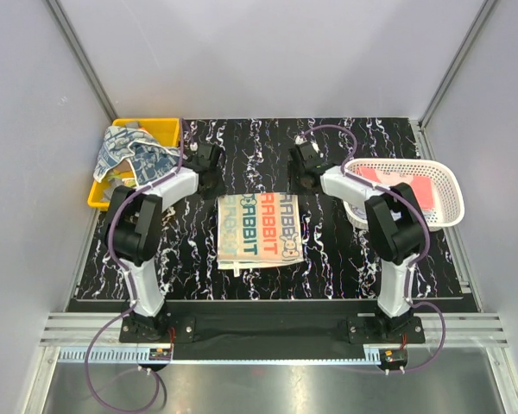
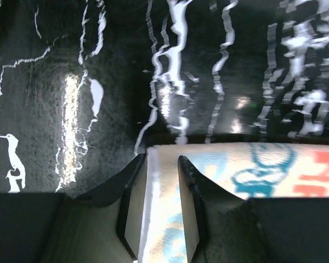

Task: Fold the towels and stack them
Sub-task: Fold the towel

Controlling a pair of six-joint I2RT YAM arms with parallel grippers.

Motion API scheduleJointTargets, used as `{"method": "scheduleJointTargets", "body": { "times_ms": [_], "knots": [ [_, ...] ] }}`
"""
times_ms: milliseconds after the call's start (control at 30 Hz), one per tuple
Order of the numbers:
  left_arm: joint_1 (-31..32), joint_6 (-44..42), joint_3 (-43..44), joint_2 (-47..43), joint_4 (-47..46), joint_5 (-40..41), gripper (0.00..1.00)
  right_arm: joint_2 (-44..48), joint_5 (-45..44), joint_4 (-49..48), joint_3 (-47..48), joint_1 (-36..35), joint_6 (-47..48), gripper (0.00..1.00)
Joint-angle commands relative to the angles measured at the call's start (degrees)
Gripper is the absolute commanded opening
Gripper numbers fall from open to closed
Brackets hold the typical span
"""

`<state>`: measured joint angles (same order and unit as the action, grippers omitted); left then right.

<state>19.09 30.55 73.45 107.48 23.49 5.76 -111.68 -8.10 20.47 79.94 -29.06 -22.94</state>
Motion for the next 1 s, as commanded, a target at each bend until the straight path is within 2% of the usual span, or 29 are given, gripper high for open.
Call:
{"method": "scheduleJointTargets", "body": {
  "times_ms": [0, 100, 267, 333, 667, 833, 967],
  "knots": [
    [-0.5, -2.0, 3.5, 3.8, 3.0, 2.5, 0.33, -3.6, -1.0, 3.0, 4.5, 0.4, 2.1, 0.49],
    [-0.9, -1.5, 4.2, 5.5, 3.3, 3.4, 0.33, -6.8, -0.9, 3.0, 5.2, 1.2, 2.5, 0.49],
    [-2.2, -0.9, 2.7, 4.8, 1.1, 3.6, 0.43, -8.8, 1.2, 1.8, 4.7, 4.2, 2.7, 0.51],
    [-2.3, -1.2, 3.1, 4.5, 1.3, 3.3, 0.44, -8.7, 1.9, 1.6, 4.3, 5.0, 2.5, 0.51],
    [-2.4, -2.3, 3.3, -1.0, 0.4, -2.9, 0.49, -1.7, 6.2, -1.1, 1.5, 5.8, 2.2, 0.54],
    [-2.5, -1.5, -0.8, -5.9, -2.6, -5.4, 0.51, 1.5, 7.6, -2.7, -0.8, 5.7, 1.6, 0.54],
    [-2.4, -2.4, -1.4, -5.5, -1.8, -7.3, 0.51, 3.0, 9.5, -3.6, -2.0, 5.4, 1.6, 0.54]
  ]
}}
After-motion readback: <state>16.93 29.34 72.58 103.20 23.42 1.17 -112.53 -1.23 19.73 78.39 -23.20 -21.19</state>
